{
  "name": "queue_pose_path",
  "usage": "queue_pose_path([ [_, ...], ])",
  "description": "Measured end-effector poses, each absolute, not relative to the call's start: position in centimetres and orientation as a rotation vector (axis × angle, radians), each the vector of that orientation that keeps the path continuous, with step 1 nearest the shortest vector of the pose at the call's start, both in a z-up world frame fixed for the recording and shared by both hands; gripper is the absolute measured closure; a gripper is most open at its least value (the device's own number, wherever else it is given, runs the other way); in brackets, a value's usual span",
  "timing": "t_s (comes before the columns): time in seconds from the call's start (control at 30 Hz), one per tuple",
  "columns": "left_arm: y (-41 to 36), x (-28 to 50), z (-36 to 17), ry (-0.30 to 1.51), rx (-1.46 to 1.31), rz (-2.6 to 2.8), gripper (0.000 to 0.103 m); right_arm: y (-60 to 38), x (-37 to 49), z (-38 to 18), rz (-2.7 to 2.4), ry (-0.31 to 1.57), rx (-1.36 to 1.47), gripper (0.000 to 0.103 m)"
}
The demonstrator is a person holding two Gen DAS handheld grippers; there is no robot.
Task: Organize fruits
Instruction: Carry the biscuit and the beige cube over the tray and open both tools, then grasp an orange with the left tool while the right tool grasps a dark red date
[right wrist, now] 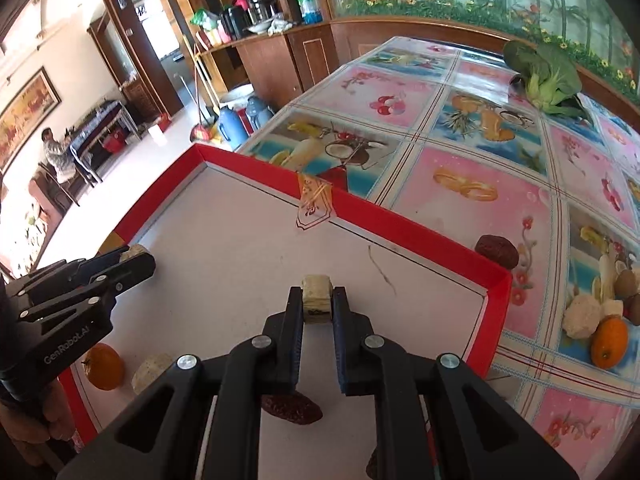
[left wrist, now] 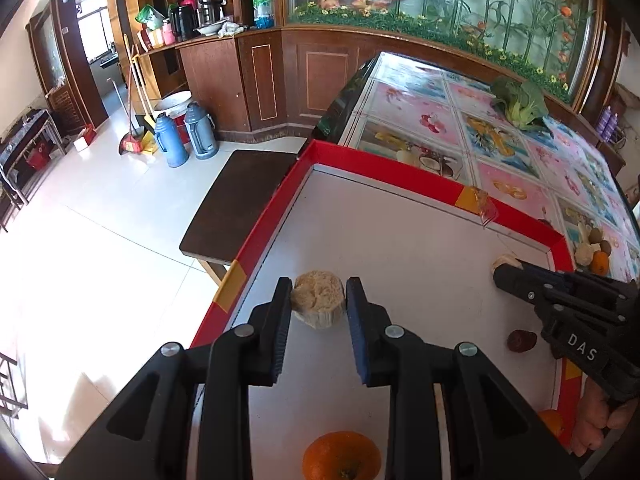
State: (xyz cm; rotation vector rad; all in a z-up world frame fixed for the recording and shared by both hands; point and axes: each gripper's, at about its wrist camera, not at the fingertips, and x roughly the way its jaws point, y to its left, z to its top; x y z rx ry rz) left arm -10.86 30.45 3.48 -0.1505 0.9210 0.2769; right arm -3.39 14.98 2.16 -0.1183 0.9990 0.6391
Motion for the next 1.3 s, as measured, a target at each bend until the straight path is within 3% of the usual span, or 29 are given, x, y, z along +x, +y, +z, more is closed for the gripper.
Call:
queue_pose_path([
  [0.13, 30.7, -10.5, 3.1, 0.956, -0.157, 0.274, 0.073, 15.2, -3.7, 2.2, 0.644, 0.985, -0.16, 0.089],
  [0.23, 30.7, -10.4, 2.8, 0.981, -0.159, 0.278, 0.071, 14.4, -3.6, 2.4, 0.675, 0.987, -0.121, 0.072],
  [0.27, 30.6, -10.4, 2.8, 0.98, -0.162, 0.274, 0.067, 13.6, -3.4, 2.7, 0.69, 0.969, -0.083, 0.071],
  [0.3, 30.5, -10.4, 2.9, 0.985, -0.153, 0.29, 0.05, 13.1, -3.4, 3.0, 0.699, 0.953, -0.059, 0.071],
  [0.33, 30.5, -10.4, 3.0, 0.98, -0.147, 0.308, 0.04, 12.2, -3.4, 3.4, 0.712, 0.931, -0.032, 0.071],
  [0.6, 28.4, -12.6, 5.9, 0.847, -0.135, 0.345, 0.035, 2.3, -2.0, 5.4, 0.665, 0.848, 0.206, 0.067],
  [0.8, 21.5, -14.1, 8.8, 0.726, -0.078, 0.233, 0.013, -8.3, -1.3, 6.3, 0.511, 0.771, 0.366, 0.066],
  [1.07, 10.7, -12.9, 8.3, 0.76, 0.034, -0.011, 0.011, -19.6, -1.1, 6.3, 0.341, 0.724, 0.482, 0.064],
  [1.3, 6.2, -11.5, 7.3, 0.82, 0.059, -0.091, 0.011, -23.7, -0.3, 5.5, 0.265, 0.775, 0.466, 0.064],
])
